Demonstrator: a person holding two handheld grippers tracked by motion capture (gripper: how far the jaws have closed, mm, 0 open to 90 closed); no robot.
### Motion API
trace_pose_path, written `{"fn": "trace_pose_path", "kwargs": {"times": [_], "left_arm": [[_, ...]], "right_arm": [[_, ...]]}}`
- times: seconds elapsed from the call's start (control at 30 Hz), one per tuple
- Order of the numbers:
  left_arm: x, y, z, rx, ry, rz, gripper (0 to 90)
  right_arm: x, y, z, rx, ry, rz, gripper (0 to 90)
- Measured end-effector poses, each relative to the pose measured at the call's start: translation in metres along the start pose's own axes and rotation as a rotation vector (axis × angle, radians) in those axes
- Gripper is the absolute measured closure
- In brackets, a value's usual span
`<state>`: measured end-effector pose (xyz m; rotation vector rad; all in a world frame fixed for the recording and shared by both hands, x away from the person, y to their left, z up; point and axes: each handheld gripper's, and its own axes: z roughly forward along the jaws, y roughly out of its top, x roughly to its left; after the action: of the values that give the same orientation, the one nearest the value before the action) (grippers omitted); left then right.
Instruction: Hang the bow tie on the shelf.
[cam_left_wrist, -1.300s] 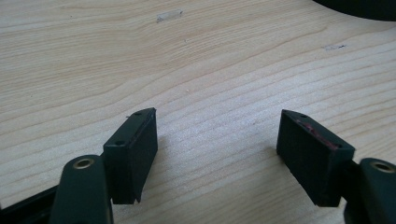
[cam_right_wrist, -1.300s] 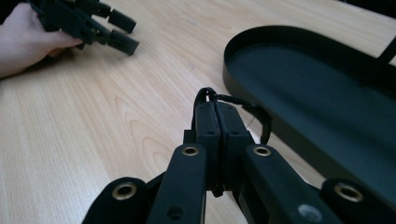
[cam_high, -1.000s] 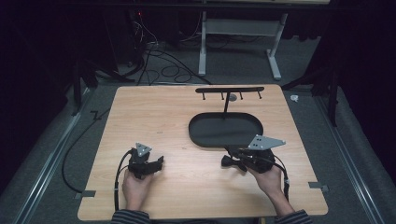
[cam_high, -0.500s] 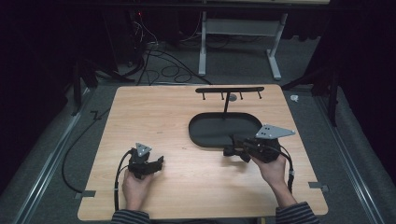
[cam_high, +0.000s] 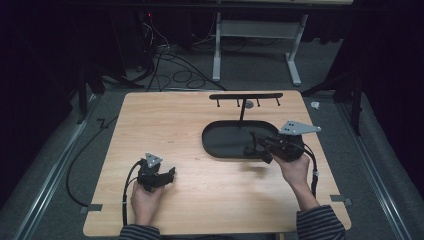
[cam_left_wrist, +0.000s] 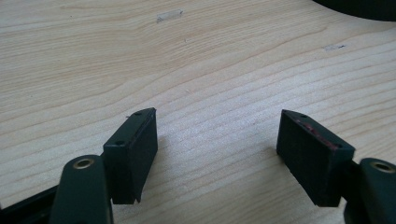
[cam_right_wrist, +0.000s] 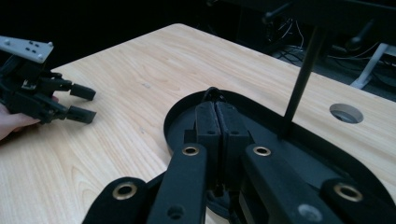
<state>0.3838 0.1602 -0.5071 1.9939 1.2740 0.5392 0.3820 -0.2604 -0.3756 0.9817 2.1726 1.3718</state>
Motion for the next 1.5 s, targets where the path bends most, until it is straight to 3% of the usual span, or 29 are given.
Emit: {"fn": "trace_pose_path", "kwargs": {"times": [0.23,0.37,0.73,0.9,1.5], "left_arm": [[0.000,0.000,0.000,0.001,-0.001,0.000,29.6],[0.000,0.000,0.000,0.000,0.000,0.000,29.6],[0.000,0.000,0.000,-0.002,-0.002,-0.002,29.5],[0.000,0.000,0.000,-0.002,-0.002,-0.003,29.5],[0.001,0.000,0.000,-0.003,-0.005,-0.005,29.5]], "right_arm": [[-0.014,0.011,0.003,-0.012,-0.015,0.026,90.0],[-0.019,0.017,0.008,0.002,-0.026,0.018,90.0],[-0.027,0.030,0.014,0.013,-0.036,0.000,90.0],[-0.034,0.033,0.015,0.011,-0.047,0.021,90.0],[-0.047,0.052,0.022,0.013,-0.050,0.024,90.0]]}}
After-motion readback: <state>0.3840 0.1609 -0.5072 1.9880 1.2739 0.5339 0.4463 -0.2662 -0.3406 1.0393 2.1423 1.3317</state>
